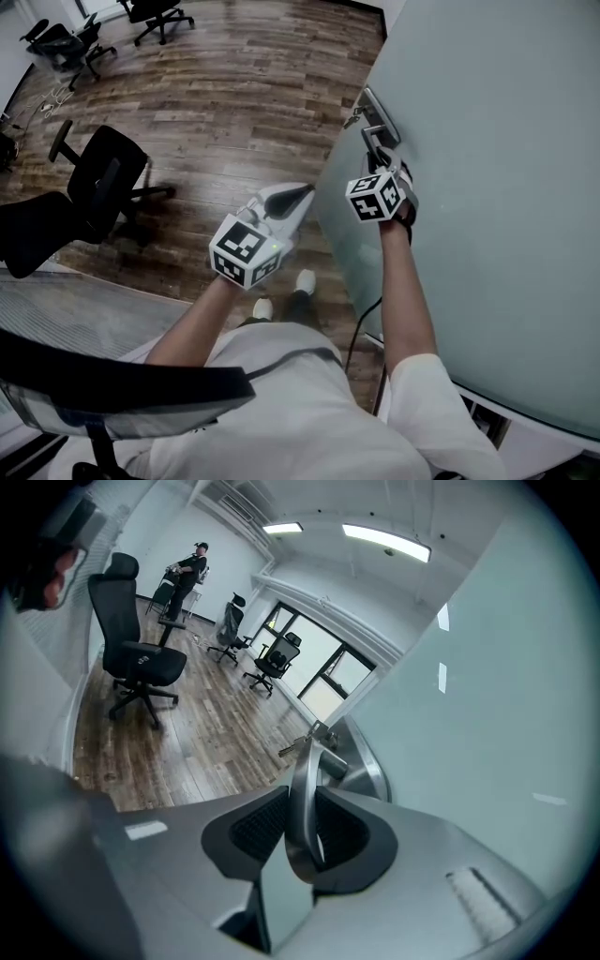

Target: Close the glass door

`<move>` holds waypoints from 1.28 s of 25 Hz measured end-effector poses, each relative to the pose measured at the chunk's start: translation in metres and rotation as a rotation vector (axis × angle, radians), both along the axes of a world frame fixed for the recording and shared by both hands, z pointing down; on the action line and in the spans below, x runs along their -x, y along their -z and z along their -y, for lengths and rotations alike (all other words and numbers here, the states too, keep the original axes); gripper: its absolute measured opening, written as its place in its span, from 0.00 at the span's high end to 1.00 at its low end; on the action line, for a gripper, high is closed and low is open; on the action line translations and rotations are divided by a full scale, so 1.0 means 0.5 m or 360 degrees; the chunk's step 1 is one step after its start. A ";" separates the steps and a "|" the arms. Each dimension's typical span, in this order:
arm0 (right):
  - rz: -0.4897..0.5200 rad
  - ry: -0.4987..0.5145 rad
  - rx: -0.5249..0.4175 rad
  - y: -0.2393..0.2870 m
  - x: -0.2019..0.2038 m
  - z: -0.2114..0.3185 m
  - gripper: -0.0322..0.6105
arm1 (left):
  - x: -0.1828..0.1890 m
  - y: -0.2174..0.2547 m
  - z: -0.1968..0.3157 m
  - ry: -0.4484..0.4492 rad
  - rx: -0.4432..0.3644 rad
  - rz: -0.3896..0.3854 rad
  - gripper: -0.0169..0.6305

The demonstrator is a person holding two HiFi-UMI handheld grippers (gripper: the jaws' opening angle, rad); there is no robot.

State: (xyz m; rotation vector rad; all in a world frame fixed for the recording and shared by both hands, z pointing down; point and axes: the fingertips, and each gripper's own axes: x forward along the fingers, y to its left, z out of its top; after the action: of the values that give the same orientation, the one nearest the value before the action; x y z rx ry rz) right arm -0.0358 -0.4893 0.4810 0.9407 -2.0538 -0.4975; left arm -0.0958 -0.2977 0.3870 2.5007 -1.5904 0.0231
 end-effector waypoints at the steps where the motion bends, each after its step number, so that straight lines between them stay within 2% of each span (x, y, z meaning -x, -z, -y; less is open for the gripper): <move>1: -0.0002 0.0014 -0.0004 0.000 0.009 -0.015 0.81 | 0.005 0.005 -0.014 0.0003 -0.0008 0.0003 0.97; 13: -0.0008 0.0141 0.0014 -0.016 0.085 -0.165 0.81 | 0.064 -0.005 -0.170 0.0062 -0.0039 -0.0015 0.97; 22: -0.0010 0.0188 0.0027 -0.033 0.095 -0.223 0.81 | 0.039 -0.022 -0.232 0.0070 -0.0045 -0.0041 0.97; 32: 0.0014 0.0249 0.0032 -0.041 0.106 -0.265 0.81 | 0.008 -0.028 -0.303 0.0257 -0.0024 -0.0031 0.97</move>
State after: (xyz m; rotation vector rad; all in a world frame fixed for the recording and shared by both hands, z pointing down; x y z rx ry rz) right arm -0.0886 -0.3570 0.5017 0.7757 -2.1469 -0.5550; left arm -0.0997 -0.1463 0.4008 2.3678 -1.7851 -0.0345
